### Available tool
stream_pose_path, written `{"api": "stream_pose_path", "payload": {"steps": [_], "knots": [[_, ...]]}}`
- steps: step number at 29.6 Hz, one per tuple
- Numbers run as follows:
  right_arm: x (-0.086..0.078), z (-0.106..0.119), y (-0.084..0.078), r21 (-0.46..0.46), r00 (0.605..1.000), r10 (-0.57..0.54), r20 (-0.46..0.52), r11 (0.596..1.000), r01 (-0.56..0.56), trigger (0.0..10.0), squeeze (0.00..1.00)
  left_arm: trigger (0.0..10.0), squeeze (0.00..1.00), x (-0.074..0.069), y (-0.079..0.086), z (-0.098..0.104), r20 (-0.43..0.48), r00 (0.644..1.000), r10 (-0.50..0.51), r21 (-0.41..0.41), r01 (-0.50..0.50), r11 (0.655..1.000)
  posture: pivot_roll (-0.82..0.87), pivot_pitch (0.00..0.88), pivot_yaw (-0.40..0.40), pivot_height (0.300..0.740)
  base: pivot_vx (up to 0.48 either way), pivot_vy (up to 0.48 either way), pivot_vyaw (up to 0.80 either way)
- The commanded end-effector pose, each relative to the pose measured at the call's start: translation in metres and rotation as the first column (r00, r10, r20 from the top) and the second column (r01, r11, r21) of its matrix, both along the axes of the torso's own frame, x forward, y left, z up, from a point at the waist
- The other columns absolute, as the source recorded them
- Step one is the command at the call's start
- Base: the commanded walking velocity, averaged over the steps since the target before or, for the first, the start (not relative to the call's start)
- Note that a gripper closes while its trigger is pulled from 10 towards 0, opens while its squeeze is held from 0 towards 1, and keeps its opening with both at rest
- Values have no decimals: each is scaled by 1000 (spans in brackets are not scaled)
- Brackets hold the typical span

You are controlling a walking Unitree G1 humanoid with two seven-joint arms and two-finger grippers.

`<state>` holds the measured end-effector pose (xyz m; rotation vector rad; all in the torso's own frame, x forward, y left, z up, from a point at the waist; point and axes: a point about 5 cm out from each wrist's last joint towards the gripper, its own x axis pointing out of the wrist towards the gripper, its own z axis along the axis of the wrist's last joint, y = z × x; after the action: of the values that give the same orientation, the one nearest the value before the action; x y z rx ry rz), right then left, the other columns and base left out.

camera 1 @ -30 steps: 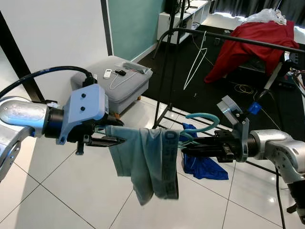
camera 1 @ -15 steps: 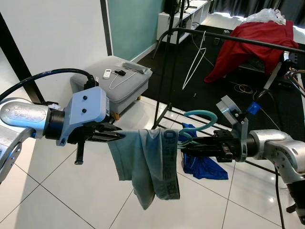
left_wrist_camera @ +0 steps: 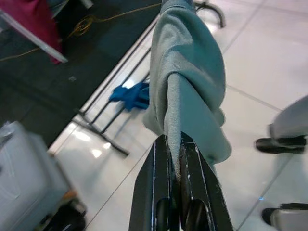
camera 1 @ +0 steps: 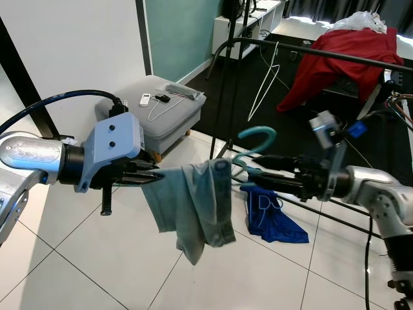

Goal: Hang hanger

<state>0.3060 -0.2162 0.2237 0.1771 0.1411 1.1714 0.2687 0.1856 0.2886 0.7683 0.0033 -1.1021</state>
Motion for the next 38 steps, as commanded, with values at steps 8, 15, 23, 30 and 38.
{"api": "stream_pose_path", "payload": {"steps": [8,15,23,30,38], "knots": [[3,-1,-40,99,968,-251,8,963,249,10000,1000,0,0,14,11,22,151,981,124,-78,-113,990,-77,24,-38,740,0,0,0],[2,-22,-61,276,879,-459,-128,835,476,10000,1000,0,0,17,10,38,202,966,162,-214,-118,970,-86,21,-38,740,0,0,0],[24,-76,-51,128,654,-620,-434,676,726,10000,0,4431,0,8,0,59,257,963,77,-293,2,956,-75,28,-37,740,0,0,0],[27,-80,-42,38,644,-621,-447,706,707,10000,0,10000,0,8,-3,61,275,959,67,-309,22,951,-83,31,-37,740,0,0,0],[22,-72,-30,104,689,-507,-519,762,639,10000,0,10000,0,8,-8,63,284,957,56,-325,41,945,-89,35,-32,740,0,0,0]]}}
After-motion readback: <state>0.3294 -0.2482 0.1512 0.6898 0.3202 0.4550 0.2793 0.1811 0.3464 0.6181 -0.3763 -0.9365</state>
